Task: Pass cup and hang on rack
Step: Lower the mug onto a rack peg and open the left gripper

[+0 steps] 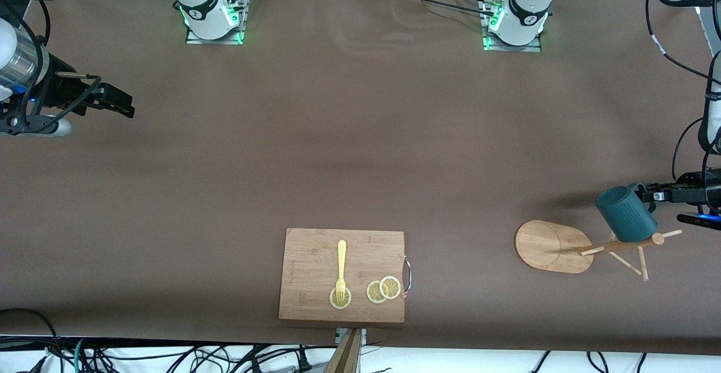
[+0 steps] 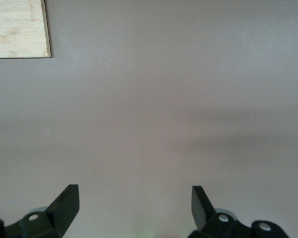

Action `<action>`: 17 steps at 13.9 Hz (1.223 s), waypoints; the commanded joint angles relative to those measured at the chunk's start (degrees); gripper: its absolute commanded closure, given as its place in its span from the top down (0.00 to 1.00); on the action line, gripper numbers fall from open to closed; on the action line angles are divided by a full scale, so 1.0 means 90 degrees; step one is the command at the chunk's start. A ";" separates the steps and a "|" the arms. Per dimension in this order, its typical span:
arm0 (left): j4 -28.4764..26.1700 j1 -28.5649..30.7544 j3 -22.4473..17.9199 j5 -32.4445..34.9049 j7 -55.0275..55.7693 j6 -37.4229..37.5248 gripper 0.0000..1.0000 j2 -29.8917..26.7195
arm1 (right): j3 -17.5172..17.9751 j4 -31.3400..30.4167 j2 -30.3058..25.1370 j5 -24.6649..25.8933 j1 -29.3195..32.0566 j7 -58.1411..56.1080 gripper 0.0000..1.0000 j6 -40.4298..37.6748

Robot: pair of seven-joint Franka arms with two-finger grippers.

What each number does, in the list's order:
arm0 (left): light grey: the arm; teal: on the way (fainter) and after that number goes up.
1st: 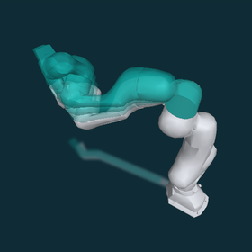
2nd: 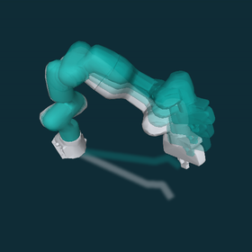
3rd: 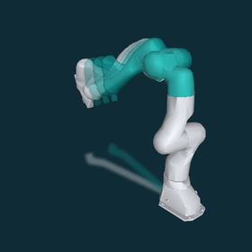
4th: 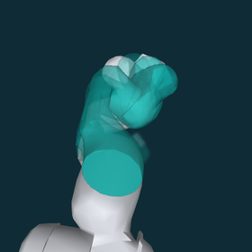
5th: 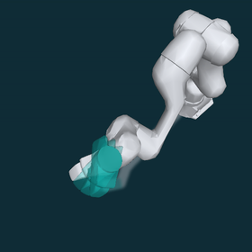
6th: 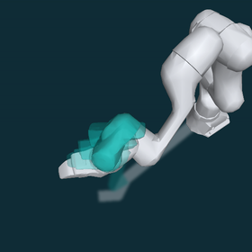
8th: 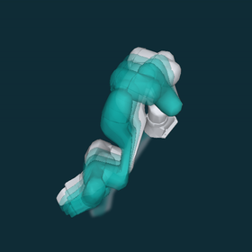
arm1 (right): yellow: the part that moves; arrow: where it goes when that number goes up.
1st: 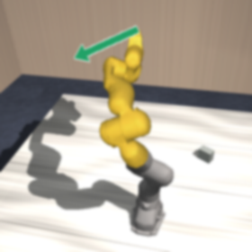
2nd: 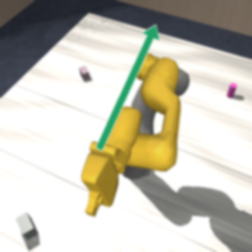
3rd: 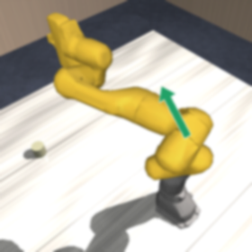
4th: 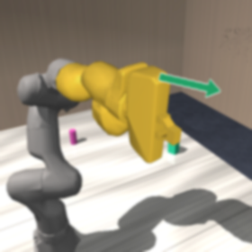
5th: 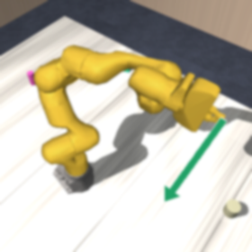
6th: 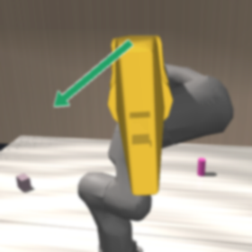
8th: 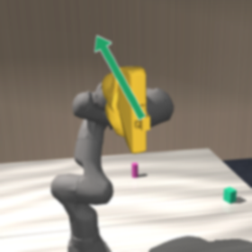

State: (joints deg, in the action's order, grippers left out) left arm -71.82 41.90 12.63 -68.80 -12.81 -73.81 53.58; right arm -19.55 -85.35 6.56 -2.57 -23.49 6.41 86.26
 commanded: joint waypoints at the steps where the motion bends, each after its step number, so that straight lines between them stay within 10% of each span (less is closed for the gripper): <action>1: 0.0373 0.0041 0.0023 -0.0119 0.0134 0.0154 0.02 0.0325 | -0.0025 0.0059 -0.0055 -0.0095 -0.0008 0.0030 1.00 -0.0112; 4: 0.0383 0.0051 0.0023 -0.0129 0.0134 0.0154 0.20 0.0345 | -0.0025 0.0059 -0.0055 -0.0095 -0.0008 0.0030 1.00 -0.0112; 6: 0.0373 0.0110 0.0023 -0.0100 0.0134 0.0203 0.92 0.0345 | -0.0025 0.0059 -0.0055 -0.0095 -0.0008 0.0030 1.00 -0.0112; 7: 0.0373 0.0139 0.0023 -0.0100 0.0105 0.0261 1.00 0.0335 | -0.0025 0.0059 -0.0055 -0.0095 -0.0008 0.0030 1.00 -0.0112; 10: 0.0615 0.0130 -0.0074 0.0056 0.0105 0.0573 1.00 0.0267 | -0.0025 0.0059 -0.0055 -0.0095 -0.0008 0.0030 1.00 -0.0112; 17: 0.1291 -0.0104 0.0052 0.3254 -0.0071 0.1412 1.00 -0.0688 | -0.0025 0.0059 -0.0055 -0.0095 -0.0008 0.0030 1.00 -0.0112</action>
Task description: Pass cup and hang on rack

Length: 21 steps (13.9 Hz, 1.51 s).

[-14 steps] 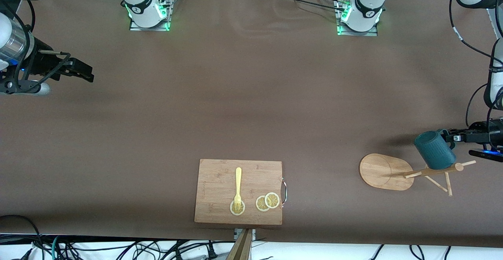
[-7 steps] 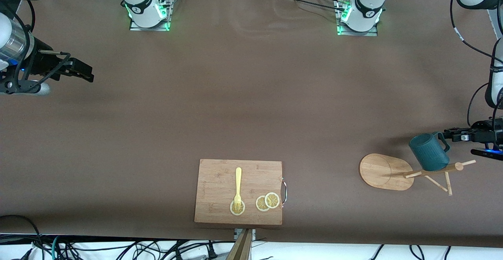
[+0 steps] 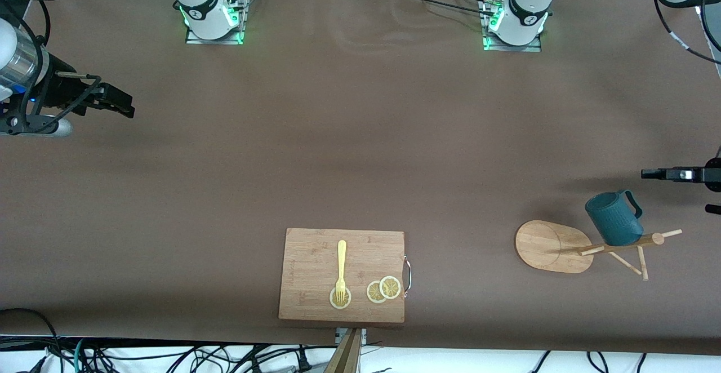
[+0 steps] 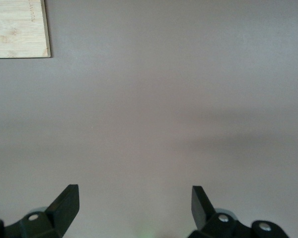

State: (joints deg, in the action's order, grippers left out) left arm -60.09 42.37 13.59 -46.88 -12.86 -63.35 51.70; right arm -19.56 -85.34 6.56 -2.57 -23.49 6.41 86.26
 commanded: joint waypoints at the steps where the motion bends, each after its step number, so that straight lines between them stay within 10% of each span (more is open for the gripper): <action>1: -0.0013 -0.0380 -0.0055 0.1481 -0.0065 0.0329 1.00 -0.0722 | -0.0024 0.0059 -0.0055 -0.0095 -0.0008 0.0030 1.00 -0.0111; 7: -0.0061 -0.2283 -0.0046 0.4735 -0.0026 0.0145 1.00 -0.2080 | -0.0024 0.0059 -0.0055 -0.0095 -0.0008 0.0030 1.00 -0.0111; 12: -0.0996 -0.3612 -0.0046 0.6007 0.0528 -0.0674 1.00 -0.3183 | -0.0024 0.0059 -0.0055 -0.0095 -0.0008 0.0030 1.00 -0.0111; 18: -0.2979 -0.3935 0.0189 0.6029 0.0989 -0.2265 1.00 -0.4784 | -0.0024 0.0059 -0.0055 -0.0095 -0.0008 0.0030 1.00 -0.0111; 21: -0.3623 -0.5067 -0.1175 0.5719 0.1350 -0.3300 1.00 -0.5322 | -0.0024 0.0059 -0.0055 -0.0095 -0.0008 0.0030 1.00 -0.0111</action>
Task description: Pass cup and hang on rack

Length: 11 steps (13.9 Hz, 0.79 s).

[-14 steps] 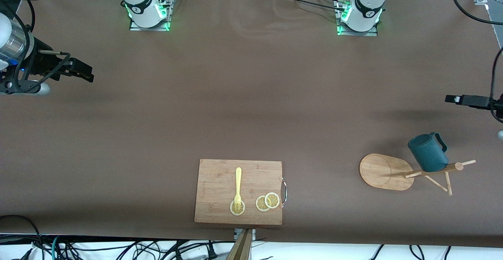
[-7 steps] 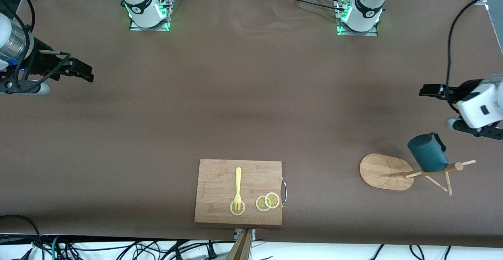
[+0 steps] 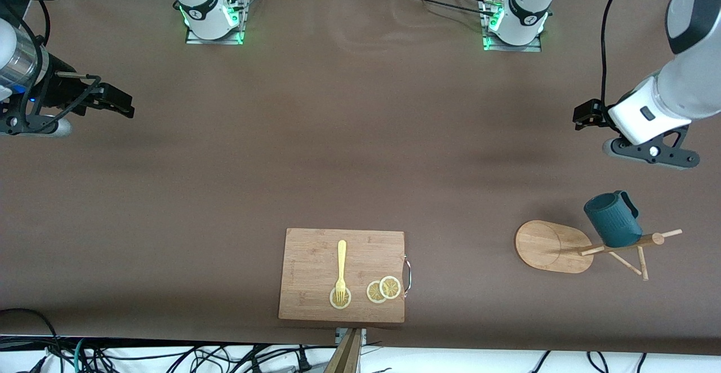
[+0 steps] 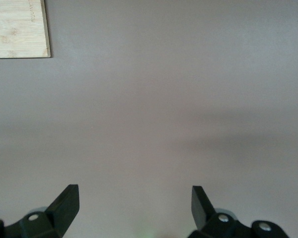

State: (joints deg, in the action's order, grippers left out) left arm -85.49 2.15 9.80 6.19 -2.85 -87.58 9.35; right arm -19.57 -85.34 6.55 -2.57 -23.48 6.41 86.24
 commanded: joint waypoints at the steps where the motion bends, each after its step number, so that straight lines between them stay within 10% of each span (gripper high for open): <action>1: -0.1027 -0.0630 -0.0912 -0.0499 0.0239 -0.0775 1.00 -0.0754 | -0.0023 0.0058 -0.0045 -0.0095 -0.0009 0.0030 1.00 -0.0110; 11: -0.1595 -0.0591 -0.1001 -0.0727 0.0268 -0.1265 1.00 -0.1039 | -0.0023 0.0058 -0.0054 -0.0095 -0.0009 0.0030 1.00 -0.0110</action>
